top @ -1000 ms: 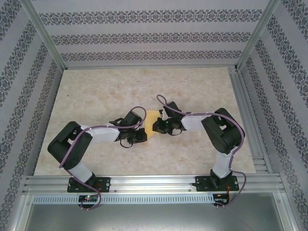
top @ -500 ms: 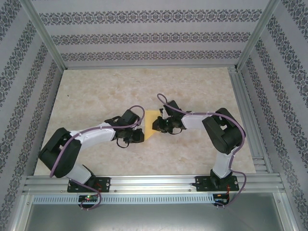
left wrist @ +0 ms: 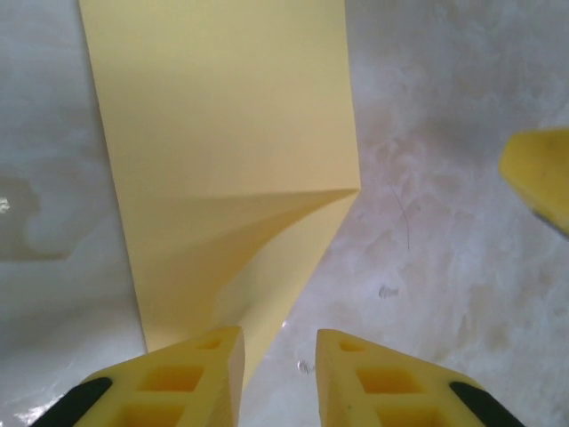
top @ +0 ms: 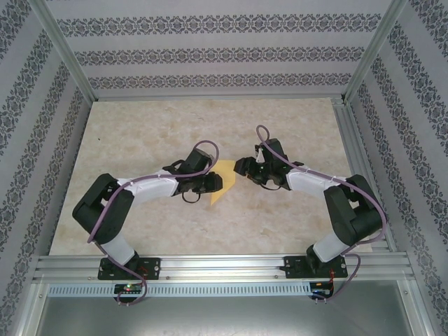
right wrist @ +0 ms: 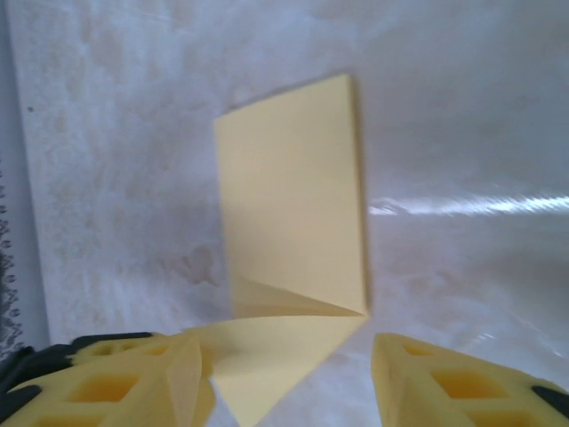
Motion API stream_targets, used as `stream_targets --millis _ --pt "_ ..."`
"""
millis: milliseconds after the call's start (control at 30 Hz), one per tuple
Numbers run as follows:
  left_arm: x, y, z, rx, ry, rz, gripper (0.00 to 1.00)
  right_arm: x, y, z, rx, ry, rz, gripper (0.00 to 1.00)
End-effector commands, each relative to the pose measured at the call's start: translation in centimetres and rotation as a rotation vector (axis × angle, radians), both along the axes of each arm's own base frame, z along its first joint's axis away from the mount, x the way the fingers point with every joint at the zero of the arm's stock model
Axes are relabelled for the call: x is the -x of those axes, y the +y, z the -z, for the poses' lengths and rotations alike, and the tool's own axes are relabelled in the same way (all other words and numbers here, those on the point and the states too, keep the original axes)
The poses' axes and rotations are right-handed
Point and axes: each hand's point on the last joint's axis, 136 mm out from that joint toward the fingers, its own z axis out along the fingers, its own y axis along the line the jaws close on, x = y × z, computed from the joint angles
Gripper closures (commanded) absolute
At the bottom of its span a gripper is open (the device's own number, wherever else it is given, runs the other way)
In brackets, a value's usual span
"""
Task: Fold a paper plane with a square sheet of paper (pick it up from the middle)
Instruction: Fourth fold the wing at the center of the table.
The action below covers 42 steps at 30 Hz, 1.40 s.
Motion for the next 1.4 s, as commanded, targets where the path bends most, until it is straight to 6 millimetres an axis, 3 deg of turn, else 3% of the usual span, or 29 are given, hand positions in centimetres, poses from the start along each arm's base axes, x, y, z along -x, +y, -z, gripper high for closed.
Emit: stream_targets --millis 0,300,567,1067,1367 --pt "-2.1 -0.1 -0.3 0.009 -0.044 -0.056 0.76 0.2 0.0 1.2 0.005 0.026 0.007 0.46" --pt "-2.3 1.8 2.3 -0.046 0.014 -0.119 0.80 0.6 1.8 2.7 0.007 0.078 -0.054 0.46" --pt "-2.1 2.1 2.8 -0.031 0.028 -0.128 0.76 0.7 3.7 2.9 -0.012 0.092 -0.099 0.58" --pt "-2.0 3.3 3.7 -0.037 0.061 -0.158 0.79 0.5 4.5 3.8 -0.047 0.128 -0.080 0.58" --pt "-2.0 3.5 3.5 -0.041 0.060 -0.151 0.80 0.6 6.5 3.2 -0.118 0.125 -0.127 0.70"
